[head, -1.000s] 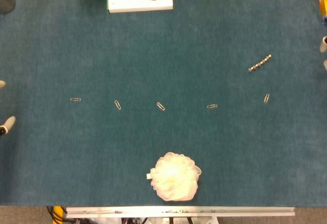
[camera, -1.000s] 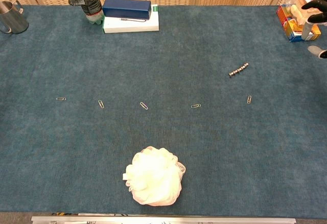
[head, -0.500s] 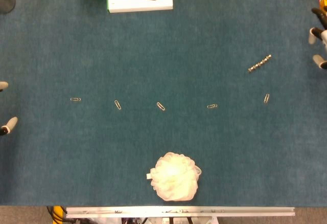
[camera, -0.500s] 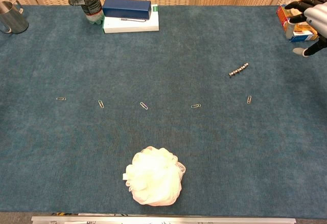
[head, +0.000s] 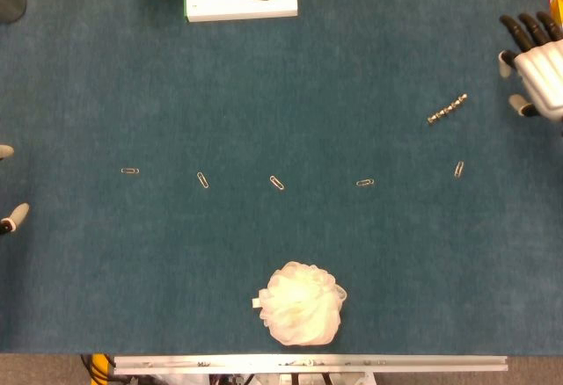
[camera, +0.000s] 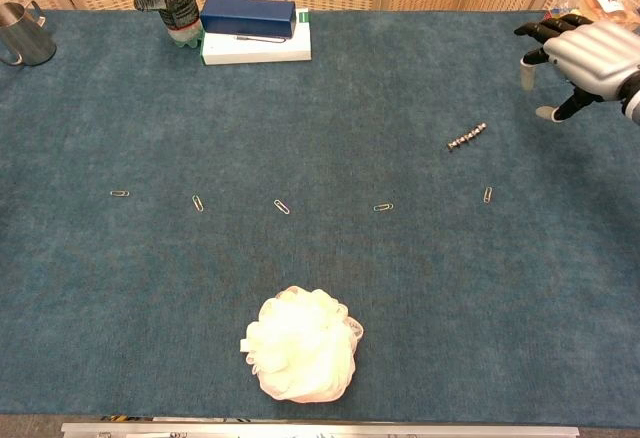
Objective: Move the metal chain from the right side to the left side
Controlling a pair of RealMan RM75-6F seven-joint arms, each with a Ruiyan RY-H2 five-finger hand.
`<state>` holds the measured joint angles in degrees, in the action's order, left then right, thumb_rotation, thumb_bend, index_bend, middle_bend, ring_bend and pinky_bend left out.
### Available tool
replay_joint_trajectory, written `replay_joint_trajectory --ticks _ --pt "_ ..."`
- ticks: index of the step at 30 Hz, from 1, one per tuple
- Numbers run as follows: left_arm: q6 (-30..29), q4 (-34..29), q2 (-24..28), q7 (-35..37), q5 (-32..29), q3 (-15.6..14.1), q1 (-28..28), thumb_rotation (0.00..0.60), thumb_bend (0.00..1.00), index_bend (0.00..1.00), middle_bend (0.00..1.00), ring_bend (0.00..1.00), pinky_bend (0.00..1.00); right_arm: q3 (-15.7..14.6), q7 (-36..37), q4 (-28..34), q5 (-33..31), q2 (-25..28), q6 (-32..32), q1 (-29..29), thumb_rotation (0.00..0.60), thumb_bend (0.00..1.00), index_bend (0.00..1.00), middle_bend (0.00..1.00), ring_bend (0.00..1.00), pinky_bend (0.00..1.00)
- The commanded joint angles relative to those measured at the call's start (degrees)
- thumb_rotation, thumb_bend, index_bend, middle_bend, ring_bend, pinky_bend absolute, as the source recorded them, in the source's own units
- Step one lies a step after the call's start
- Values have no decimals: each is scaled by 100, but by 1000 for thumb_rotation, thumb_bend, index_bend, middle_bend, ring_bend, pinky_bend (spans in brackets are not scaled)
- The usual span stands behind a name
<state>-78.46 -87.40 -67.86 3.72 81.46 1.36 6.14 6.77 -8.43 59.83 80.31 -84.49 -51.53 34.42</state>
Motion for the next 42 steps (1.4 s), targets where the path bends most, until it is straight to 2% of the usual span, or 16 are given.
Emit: replay_joint_trajectory --ticks 1,12,30,36,42 --pt "0 10 -16 7 3 -5 -4 600 177 279 328 273 264 -34 -30 -106 -2 -122 102 88 600 210 484 47 0 55" --pt "16 78 -29 115 -1 -44 -44 600 177 279 328 273 264 -109 -96 -464 -61 -497 425 334 600 211 516 45 0 50" --pt "94 235 -69 274 -30 -58 -56 600 177 279 328 273 264 -119 -231 -742 -218 -777 871 686 600 214 518 45 0 45" --pt "113 306 -111 313 -36 -59 -58 600 177 279 328 273 264 -128 -291 -804 -292 -827 1003 756 600 269 521 45 0 37" --pt "108 353 -133 357 -36 -53 -66 600 177 279 328 273 264 -142 -436 -799 -366 -855 1103 819 600 277 522 45 0 36"
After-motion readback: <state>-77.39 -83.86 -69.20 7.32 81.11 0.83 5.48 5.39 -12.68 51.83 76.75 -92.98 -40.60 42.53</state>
